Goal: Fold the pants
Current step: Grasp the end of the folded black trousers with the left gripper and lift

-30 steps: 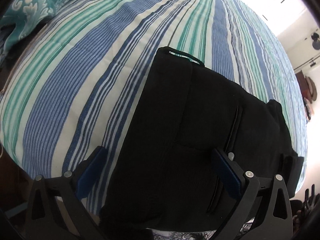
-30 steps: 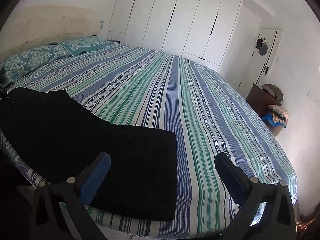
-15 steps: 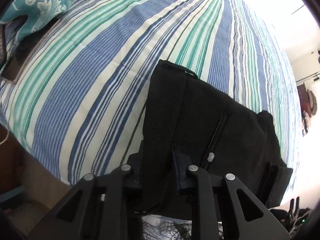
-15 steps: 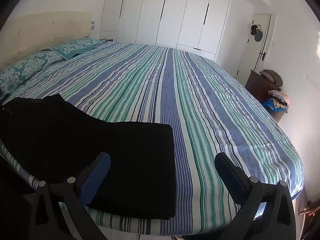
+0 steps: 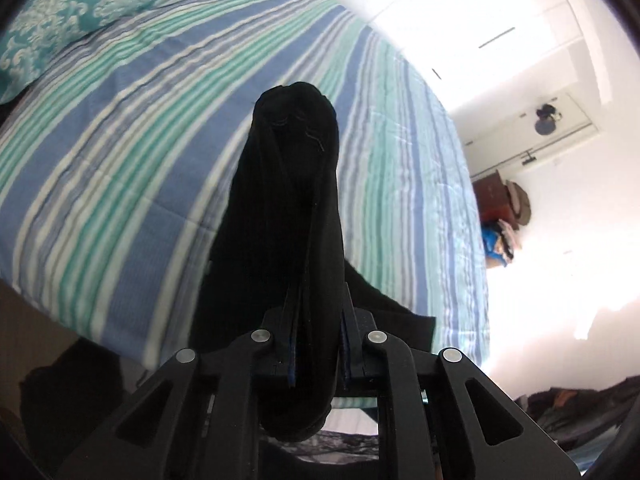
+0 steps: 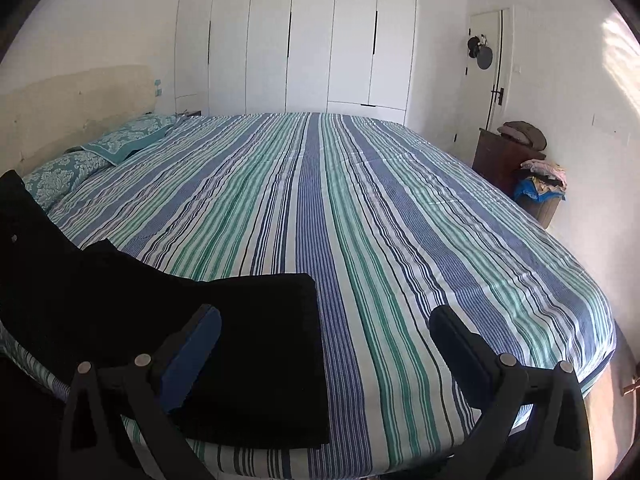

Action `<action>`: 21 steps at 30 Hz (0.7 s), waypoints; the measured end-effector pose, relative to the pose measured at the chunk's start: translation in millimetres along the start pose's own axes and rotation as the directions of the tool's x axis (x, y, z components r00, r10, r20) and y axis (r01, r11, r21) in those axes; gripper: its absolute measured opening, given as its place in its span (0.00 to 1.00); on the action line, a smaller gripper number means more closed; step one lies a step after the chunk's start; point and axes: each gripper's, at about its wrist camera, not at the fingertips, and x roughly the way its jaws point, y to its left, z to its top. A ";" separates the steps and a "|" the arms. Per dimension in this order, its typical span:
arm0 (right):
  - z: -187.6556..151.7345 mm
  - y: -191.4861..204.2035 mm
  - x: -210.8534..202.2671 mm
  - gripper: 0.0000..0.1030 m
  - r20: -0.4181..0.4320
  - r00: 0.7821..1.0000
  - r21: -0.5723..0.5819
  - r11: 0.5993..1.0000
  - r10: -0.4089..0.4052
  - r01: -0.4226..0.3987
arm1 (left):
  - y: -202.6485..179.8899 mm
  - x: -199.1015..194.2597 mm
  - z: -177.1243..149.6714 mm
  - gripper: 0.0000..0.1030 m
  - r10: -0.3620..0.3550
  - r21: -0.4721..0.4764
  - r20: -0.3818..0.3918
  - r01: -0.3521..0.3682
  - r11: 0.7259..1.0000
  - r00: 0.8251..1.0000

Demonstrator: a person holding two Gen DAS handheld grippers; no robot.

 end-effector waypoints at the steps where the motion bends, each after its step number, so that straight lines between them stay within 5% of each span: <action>1: 1.1 -5.8 -2.0 1.00 0.007 1.000 0.017 1.000 -0.004 0.004 | -15.7 3.5 -5.7 0.13 -0.021 0.017 -0.012 0.022 1.000 1.000; 6: 4.1 -40.1 -11.9 1.00 0.037 0.998 0.094 0.995 -0.045 0.041 | -98.0 66.5 -40.7 0.13 -0.058 0.134 -0.122 0.074 0.988 0.991; 13: -3.3 -90.1 -13.6 1.00 0.010 0.997 0.259 0.963 -0.079 0.074 | -151.7 189.1 -103.2 0.09 -0.007 0.189 -0.306 0.068 0.980 0.952; 16: -6.3 -97.6 -12.8 1.00 0.004 0.998 0.288 0.955 -0.070 0.065 | -174.9 213.9 -131.4 0.08 0.062 0.319 -0.303 0.040 0.947 0.951; 18: -7.1 -98.1 -12.5 1.00 0.007 0.999 0.294 0.955 -0.051 0.047 | -187.0 228.4 -145.9 0.08 0.050 0.388 -0.349 0.096 0.917 0.936; 19: -7.5 -98.5 -11.8 1.00 0.013 0.999 0.306 0.952 -0.030 0.025 | -192.8 230.3 -150.2 0.18 0.097 0.434 -0.339 0.064 0.899 0.936; 20: -7.9 -99.7 -10.5 1.00 0.019 1.000 0.330 0.944 0.008 -0.013 | -196.2 226.5 -152.2 0.41 0.114 0.466 -0.326 0.054 0.883 0.939; 21: -8.3 -102.2 -8.2 1.00 0.023 0.998 0.364 0.929 0.065 -0.069 | -196.6 215.7 -151.1 0.54 0.086 0.475 -0.309 0.075 0.877 0.947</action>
